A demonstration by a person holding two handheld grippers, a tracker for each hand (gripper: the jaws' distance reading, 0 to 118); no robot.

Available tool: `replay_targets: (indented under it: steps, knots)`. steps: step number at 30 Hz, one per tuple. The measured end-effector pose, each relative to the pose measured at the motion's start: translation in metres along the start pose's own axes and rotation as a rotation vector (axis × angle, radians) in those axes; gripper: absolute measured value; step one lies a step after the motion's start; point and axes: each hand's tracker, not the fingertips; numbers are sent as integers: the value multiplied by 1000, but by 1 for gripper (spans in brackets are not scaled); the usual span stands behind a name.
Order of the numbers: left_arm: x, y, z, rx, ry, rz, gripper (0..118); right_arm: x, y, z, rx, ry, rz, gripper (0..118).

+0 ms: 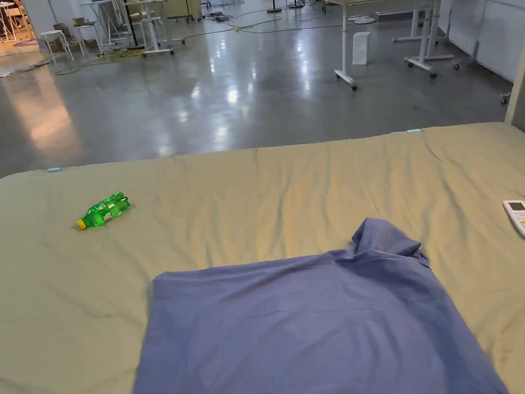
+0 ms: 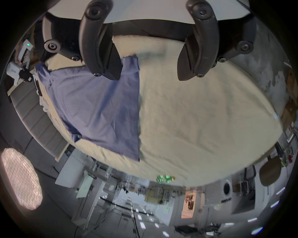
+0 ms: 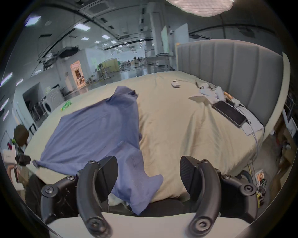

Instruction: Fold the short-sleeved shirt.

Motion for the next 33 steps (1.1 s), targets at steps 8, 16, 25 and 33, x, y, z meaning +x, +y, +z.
replay_targets:
  steps: [8,16,25,33]
  knots:
    - [107,14,87,374,-37,-353,73,-71,32,53,213,104,180,83]
    - [185,33,134,580,-160,-378,63,-136,62,81,426,207,289,54]
    - [195,25,153,581,-112,-433,5,-146,61,81,391,249,271,1]
    - [171,17,152,510,-85,-391,0,-140,58,79,352,214,261,0]
